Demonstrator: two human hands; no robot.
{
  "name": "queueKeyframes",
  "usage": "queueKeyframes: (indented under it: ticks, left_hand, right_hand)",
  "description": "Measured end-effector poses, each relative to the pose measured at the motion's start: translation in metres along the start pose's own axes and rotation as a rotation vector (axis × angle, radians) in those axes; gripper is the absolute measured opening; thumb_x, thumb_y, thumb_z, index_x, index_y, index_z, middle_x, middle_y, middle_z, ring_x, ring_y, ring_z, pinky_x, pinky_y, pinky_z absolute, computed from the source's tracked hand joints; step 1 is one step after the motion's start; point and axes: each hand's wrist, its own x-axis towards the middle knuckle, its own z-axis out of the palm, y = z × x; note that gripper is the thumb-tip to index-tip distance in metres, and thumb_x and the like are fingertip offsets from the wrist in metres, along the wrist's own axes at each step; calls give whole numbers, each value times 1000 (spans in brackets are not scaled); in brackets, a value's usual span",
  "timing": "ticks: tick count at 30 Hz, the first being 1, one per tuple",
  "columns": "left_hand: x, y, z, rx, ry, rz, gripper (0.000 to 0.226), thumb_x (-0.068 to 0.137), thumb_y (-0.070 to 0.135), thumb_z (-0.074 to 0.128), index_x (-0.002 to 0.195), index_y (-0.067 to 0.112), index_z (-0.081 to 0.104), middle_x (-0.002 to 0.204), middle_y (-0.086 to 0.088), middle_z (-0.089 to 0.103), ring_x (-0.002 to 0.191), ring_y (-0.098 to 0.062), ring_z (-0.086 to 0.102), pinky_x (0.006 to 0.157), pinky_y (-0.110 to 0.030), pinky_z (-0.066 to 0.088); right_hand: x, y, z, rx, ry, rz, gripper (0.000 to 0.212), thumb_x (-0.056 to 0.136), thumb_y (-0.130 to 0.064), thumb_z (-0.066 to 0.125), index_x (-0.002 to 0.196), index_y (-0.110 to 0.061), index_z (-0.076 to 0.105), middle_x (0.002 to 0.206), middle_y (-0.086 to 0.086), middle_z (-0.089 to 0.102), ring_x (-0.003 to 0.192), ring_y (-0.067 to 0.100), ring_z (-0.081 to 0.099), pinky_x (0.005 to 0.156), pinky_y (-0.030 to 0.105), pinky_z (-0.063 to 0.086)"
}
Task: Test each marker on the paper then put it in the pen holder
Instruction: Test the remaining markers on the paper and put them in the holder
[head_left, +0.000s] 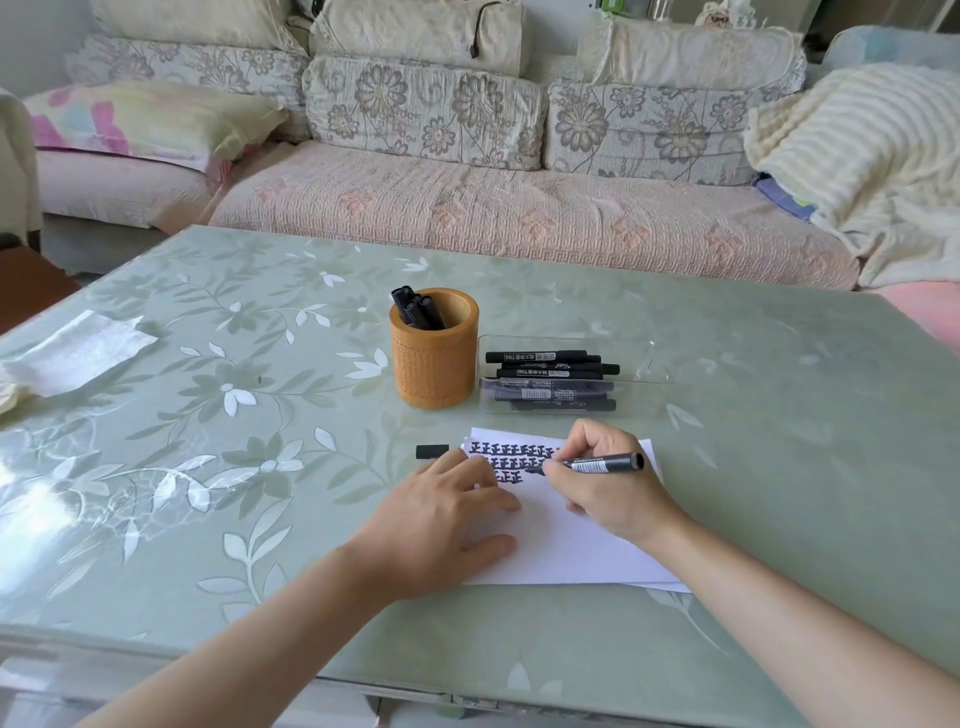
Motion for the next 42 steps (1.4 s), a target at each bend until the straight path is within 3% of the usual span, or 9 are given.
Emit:
queueKeyframes:
  ticks: [4,14,20,30,35,42]
  left_hand:
    - [0,-1,0,-8,-9,-12,35,86,56,55,113,35,64,101,11,51,94,-10,44,75,-31,47]
    - [1,0,-1,-5,-19,-27,35,85,56,54,112,36,64,101,11,52,92,-11,45,74,-23,41]
    - [1,0,-1,-8,-26,-33,36,85,57,54,112,36,65,101,11,52,93,-11,46,75,-24,42]
    - [1,0,0,-5,-34,-42,37,84,57,55,113,37,64,101,12,51,93,-10,44,75,-24,41]
    - [1,0,0,-3,-32,-41,36,84,57,56,113,37,64,102,12,51,93,-9,44,76,-21,38]
    - [2,0,-1,-11,-32,-42,36,84,57,55,113,37,64,101,12,51,94,-10,45,76,-22,40]
  right_hand:
    - [-1,1,0,-24,-24,-30,32,83,-2,69,64,-16,47,54,2,52,49,19,41,50,36,34]
    - [-1,3,0,-154,-40,-69,28,82,-14,72,66,-16,48,61,-4,57,54,16,40,48,27,30]
    - [-1,2,-1,-169,-33,-94,30,82,-8,69,65,-15,45,60,-4,53,53,12,38,46,23,29]
    - [0,5,-3,-225,-56,-173,24,72,-22,67,66,-13,45,64,-3,50,63,13,43,59,31,34]
    - [-1,7,-2,-176,-46,-154,26,78,-11,68,67,-13,45,62,-5,49,59,14,40,55,31,32]
    - [0,7,-2,-180,-43,-160,27,80,-12,68,67,-14,44,63,0,49,59,14,40,55,32,32]
